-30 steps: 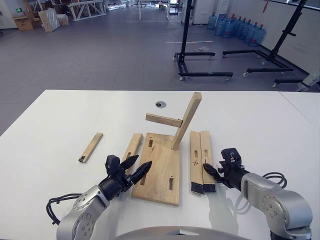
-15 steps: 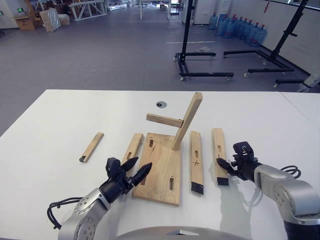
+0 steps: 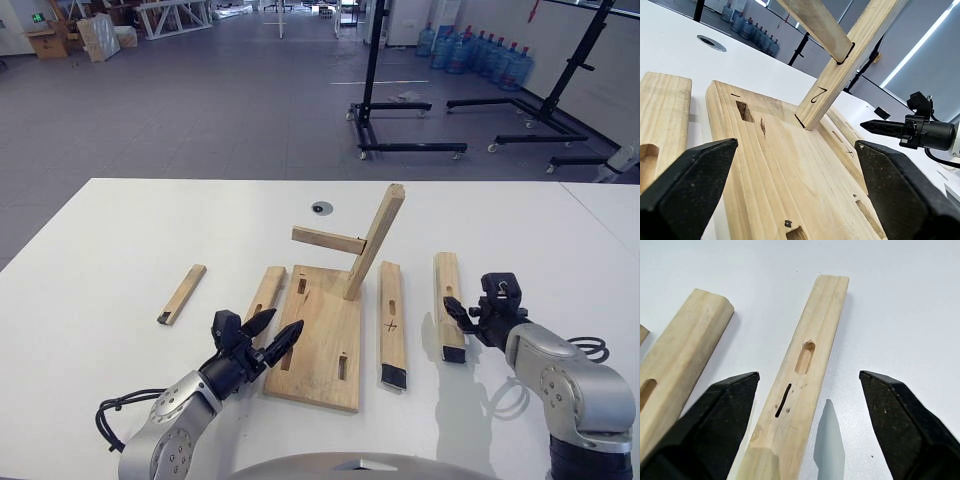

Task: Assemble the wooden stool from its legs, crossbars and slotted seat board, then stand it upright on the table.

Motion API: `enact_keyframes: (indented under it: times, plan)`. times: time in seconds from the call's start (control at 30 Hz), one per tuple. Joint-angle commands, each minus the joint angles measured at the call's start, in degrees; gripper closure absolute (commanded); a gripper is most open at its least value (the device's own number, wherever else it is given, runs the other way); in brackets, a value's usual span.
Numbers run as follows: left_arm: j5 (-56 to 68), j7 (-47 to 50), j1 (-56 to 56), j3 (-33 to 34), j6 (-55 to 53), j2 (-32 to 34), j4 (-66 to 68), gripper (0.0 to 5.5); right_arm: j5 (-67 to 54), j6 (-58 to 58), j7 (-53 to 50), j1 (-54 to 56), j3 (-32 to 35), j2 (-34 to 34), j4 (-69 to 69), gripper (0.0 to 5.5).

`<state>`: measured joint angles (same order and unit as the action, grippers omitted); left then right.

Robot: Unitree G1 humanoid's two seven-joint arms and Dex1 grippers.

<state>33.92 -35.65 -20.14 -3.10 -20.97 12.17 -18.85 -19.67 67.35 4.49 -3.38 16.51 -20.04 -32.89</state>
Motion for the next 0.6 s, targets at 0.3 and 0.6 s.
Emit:
enact_keyframes:
  times: [0.3,0.6]
  plan:
    - [-0.8,-1.4,3.3,-0.4,-0.7,2.0,2.6,1.2,5.9,-0.9,-8.1,1.7,-2.8,9.6,1.8,0.51]
    - [-1.1,-1.7,4.4,-0.7,-0.5,2.1,3.5,1.2,7.7,5.1,-9.4,3.5,-2.2,11.6,5.2,0.43]
